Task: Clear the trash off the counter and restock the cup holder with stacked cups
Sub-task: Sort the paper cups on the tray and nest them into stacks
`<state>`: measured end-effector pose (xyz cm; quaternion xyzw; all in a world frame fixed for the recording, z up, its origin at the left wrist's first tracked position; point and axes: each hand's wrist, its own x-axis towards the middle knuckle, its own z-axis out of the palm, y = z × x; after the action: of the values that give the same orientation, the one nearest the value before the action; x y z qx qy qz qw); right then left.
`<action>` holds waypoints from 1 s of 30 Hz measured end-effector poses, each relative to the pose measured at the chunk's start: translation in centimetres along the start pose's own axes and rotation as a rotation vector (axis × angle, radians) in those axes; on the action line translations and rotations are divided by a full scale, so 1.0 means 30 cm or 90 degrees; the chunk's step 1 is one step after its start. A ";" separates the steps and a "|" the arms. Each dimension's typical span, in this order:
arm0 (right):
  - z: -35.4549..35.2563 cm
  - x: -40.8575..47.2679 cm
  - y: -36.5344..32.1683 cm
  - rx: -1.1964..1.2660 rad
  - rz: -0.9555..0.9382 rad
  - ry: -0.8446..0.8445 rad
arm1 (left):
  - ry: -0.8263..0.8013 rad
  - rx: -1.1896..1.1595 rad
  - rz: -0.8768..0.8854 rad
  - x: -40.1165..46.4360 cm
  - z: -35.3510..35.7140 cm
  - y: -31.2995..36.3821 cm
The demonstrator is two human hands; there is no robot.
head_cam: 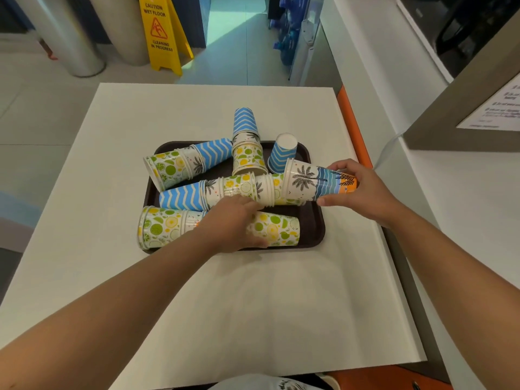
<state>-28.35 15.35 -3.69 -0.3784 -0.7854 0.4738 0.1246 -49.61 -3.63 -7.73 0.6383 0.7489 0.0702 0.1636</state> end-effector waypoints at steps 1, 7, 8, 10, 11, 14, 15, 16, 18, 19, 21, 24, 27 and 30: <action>0.001 0.009 -0.005 0.005 0.000 0.005 | 0.019 -0.047 -0.014 -0.005 -0.017 -0.005; -0.006 0.072 -0.041 0.034 -0.005 0.057 | 0.219 -0.271 -0.151 0.086 -0.174 -0.080; -0.007 0.084 -0.043 0.036 -0.007 0.063 | 0.237 -0.281 -0.183 0.129 -0.194 -0.098; -0.009 0.111 -0.045 0.038 -0.009 0.073 | 0.250 -0.282 -0.245 0.225 -0.227 -0.134; -0.011 0.125 -0.044 0.038 -0.008 0.076 | 0.250 -0.281 -0.270 0.276 -0.237 -0.151; -0.021 0.162 -0.040 0.037 -0.004 0.082 | 0.240 -0.268 -0.313 0.421 -0.265 -0.194; -0.026 0.174 -0.037 0.036 -0.003 0.080 | 0.235 -0.268 -0.326 0.467 -0.274 -0.206; -0.030 0.185 -0.033 0.034 -0.002 0.078 | 0.228 -0.272 -0.341 0.507 -0.282 -0.217; -0.040 0.211 -0.024 0.032 0.002 0.078 | 0.205 -0.292 -0.371 0.585 -0.291 -0.234; -0.044 0.224 -0.020 0.033 0.003 0.079 | 0.191 -0.308 -0.388 0.616 -0.292 -0.243; -0.046 0.247 -0.014 0.037 0.003 0.080 | 0.152 -0.345 -0.417 0.664 -0.283 -0.255; -0.044 0.273 -0.007 0.026 0.004 0.078 | 0.076 -0.347 -0.437 0.706 -0.257 -0.268; -0.040 0.292 -0.009 0.015 0.011 0.081 | 0.040 -0.331 -0.436 0.724 -0.235 -0.270; -0.037 0.307 -0.021 0.014 0.016 0.093 | 0.072 -0.362 -0.411 0.724 -0.230 -0.245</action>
<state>-34.33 22.45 -4.08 -0.4201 -0.7641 0.4555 0.1797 -61.63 17.05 -6.96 0.2958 0.8687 0.2538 0.3057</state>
